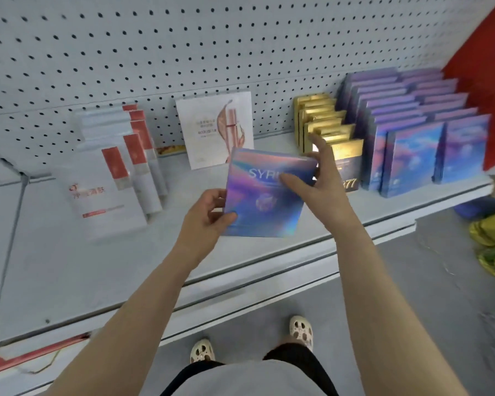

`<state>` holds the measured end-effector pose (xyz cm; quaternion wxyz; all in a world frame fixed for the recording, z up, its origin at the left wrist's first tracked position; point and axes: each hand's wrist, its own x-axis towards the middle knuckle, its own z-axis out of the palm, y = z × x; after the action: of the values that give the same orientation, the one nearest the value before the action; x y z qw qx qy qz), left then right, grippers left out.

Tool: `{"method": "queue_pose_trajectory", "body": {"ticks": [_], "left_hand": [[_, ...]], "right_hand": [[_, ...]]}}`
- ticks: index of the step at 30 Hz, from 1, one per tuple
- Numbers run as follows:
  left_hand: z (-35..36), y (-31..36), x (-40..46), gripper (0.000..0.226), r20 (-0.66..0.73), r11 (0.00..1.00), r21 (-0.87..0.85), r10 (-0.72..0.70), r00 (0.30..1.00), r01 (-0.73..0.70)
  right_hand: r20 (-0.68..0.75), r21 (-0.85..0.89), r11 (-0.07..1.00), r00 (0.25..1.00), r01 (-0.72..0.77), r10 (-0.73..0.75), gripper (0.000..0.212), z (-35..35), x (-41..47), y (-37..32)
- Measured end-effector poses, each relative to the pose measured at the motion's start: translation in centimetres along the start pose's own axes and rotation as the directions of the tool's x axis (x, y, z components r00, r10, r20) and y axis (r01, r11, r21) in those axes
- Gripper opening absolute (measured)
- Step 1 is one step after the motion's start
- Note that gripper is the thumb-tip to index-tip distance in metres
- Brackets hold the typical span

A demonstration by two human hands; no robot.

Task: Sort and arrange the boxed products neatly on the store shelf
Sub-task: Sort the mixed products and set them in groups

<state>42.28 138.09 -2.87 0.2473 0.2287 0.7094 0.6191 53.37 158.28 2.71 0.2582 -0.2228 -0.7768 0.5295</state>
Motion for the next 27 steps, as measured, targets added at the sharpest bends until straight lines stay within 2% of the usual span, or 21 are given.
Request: {"method": "queue_pose_trajectory", "body": {"ticks": [2, 4, 8, 10, 13, 16, 19, 22, 25, 27], "left_hand": [[3.0, 0.1, 0.4, 0.035, 0.024, 1.000, 0.007, 0.007, 1.000, -0.008], [6.8, 0.3, 0.9, 0.037, 0.029, 1.000, 0.003, 0.008, 1.000, -0.008], [15.9, 1.3, 2.6, 0.037, 0.000, 0.999, 0.007, 0.036, 0.999, -0.036], [20.5, 2.5, 3.6, 0.033, -0.026, 0.998, 0.013, 0.057, 0.998, -0.056], [26.3, 4.2, 5.1, 0.028, -0.085, 0.979, 0.150, 0.150, 0.985, -0.136], [30.5, 5.6, 7.4, 0.033, -0.115, 0.931, 0.301, 0.250, 0.961, -0.206], [33.3, 6.3, 9.7, 0.039, -0.035, 0.857, 0.467, 0.262, 0.964, -0.216], [35.2, 5.9, 10.9, 0.050, 0.060, 0.777, 0.599, 0.199, 0.978, -0.195], [36.0, 5.1, 11.3, 0.061, 0.062, 0.751, 0.648, 0.119, 0.991, -0.131], [36.3, 4.8, 11.6, 0.063, 0.041, 0.753, 0.648, 0.115, 0.992, -0.114]], "right_hand": [[0.133, -0.237, 0.961, 0.984, 0.145, -0.116, 0.064, -3.6, 1.2, 0.5], [0.239, -0.376, 0.905, 0.965, 0.198, -0.111, 0.057, -7.2, 2.4, 1.7], [0.291, -0.307, 0.943, 0.956, 0.126, -0.033, 0.040, -15.8, 4.4, 5.1], [0.291, -0.339, 0.932, 0.956, 0.127, -0.025, 0.036, -20.9, 5.1, 7.0], [0.260, -0.382, 0.920, 0.966, 0.092, 0.011, 0.037, -28.1, 6.0, 9.7], [0.213, -0.407, 0.911, 0.977, 0.071, 0.019, 0.040, -33.4, 7.4, 11.7], [0.241, -0.493, 0.859, 0.970, 0.136, -0.015, 0.042, -35.6, 9.3, 13.2], [0.268, -0.556, 0.808, 0.962, 0.195, -0.047, 0.043, -35.7, 11.1, 14.0], [0.295, -0.568, 0.787, 0.952, 0.241, -0.079, 0.046, -34.8, 12.5, 14.4], [0.294, -0.568, 0.777, 0.949, 0.271, -0.117, 0.048, -34.1, 13.2, 14.6]]}}
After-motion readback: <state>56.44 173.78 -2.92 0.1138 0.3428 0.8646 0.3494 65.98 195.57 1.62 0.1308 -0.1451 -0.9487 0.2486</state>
